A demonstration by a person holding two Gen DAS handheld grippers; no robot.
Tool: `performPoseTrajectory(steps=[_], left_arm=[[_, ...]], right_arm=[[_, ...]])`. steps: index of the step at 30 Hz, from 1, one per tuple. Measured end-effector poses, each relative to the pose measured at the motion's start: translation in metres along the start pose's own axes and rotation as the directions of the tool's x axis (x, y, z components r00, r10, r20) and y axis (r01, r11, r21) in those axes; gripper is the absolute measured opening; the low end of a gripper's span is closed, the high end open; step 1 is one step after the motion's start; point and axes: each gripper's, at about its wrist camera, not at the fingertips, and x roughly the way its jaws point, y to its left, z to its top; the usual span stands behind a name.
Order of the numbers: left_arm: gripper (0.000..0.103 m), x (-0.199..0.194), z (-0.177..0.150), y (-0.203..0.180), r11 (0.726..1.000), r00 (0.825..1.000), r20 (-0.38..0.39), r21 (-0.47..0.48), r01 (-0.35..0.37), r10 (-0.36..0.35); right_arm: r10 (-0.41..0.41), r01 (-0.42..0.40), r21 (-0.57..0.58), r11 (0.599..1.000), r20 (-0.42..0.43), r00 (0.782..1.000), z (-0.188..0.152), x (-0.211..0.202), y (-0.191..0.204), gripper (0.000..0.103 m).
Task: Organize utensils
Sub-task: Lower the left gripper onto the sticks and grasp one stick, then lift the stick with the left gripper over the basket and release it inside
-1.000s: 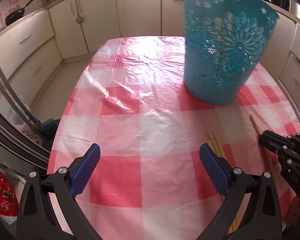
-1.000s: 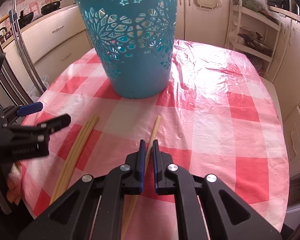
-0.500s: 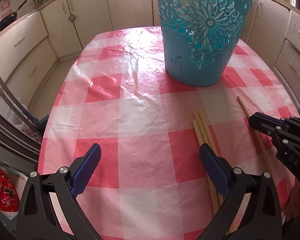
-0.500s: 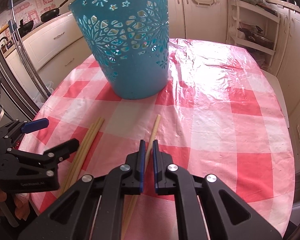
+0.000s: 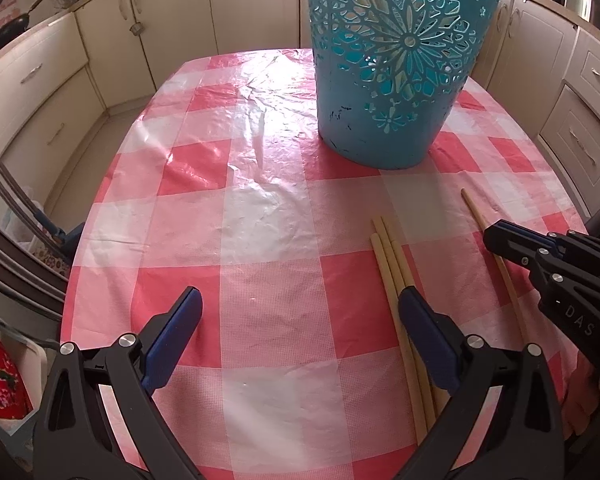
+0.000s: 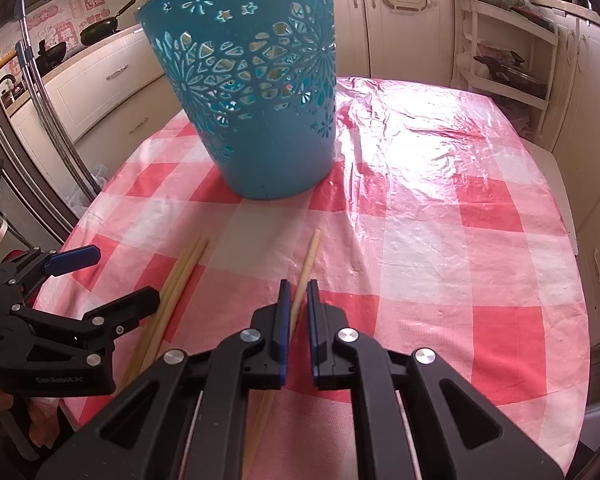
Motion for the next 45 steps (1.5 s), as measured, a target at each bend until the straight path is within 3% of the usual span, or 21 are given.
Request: performPoseTrajectory(steps=[14, 22, 25, 28, 30, 32, 38, 42, 45], left_arm=[[0.091, 0.001, -0.001, 0.003, 1.000, 1.000, -0.021, -0.025, 0.018, -0.018], [0.089, 0.002, -0.003, -0.004, 1.000, 1.000, -0.026, 0.018, -0.016, 0.016], [0.078, 0.001, -0.001, -0.008, 0.999, 1.000, -0.025, 0.033, -0.005, 0.006], [0.048, -0.002, 0.003, -0.013, 0.997, 0.999, -0.023, 0.070, 0.027, -0.026], [0.020, -0.002, 0.007, -0.017, 0.994, 0.998, -0.037, 0.090, 0.063, -0.060], [0.009, 0.000, 0.012, -0.020, 0.991, 0.995, -0.055, 0.102, 0.092, -0.087], [0.005, 0.005, 0.020, -0.018, 0.985, 0.989, -0.085, 0.108, 0.132, -0.123], [0.005, 0.000, 0.029, -0.013, 0.985, 0.989, -0.083, 0.112, 0.133, -0.124], [0.004, -0.019, 0.048, 0.003, 0.988, 0.992, -0.029, 0.083, 0.128, -0.126]], right_arm=[[0.001, -0.001, 0.001, 1.000, 0.001, 1.000, -0.001, 0.000, 0.000, 0.009], [0.000, 0.000, 0.002, 1.000, 0.001, 1.000, -0.001, 0.000, -0.002, 0.009], [0.003, -0.003, 0.006, 1.000, 0.000, 1.000, 0.000, 0.000, -0.003, 0.009], [-0.005, 0.005, -0.003, 1.000, -0.001, 1.000, 0.000, 0.000, -0.001, 0.009], [-0.009, 0.009, -0.017, 1.000, -0.005, 1.000, 0.000, 0.001, 0.002, 0.009], [-0.009, 0.009, -0.036, 0.999, -0.016, 1.000, 0.002, 0.004, 0.007, 0.008], [-0.004, -0.002, -0.071, 0.997, -0.085, 0.996, 0.016, 0.012, 0.009, 0.007], [-0.005, 0.001, -0.064, 0.998, -0.050, 0.999, 0.013, 0.013, 0.008, 0.007], [0.009, -0.010, -0.047, 0.999, -0.023, 1.000, 0.010, 0.011, 0.005, 0.007]])
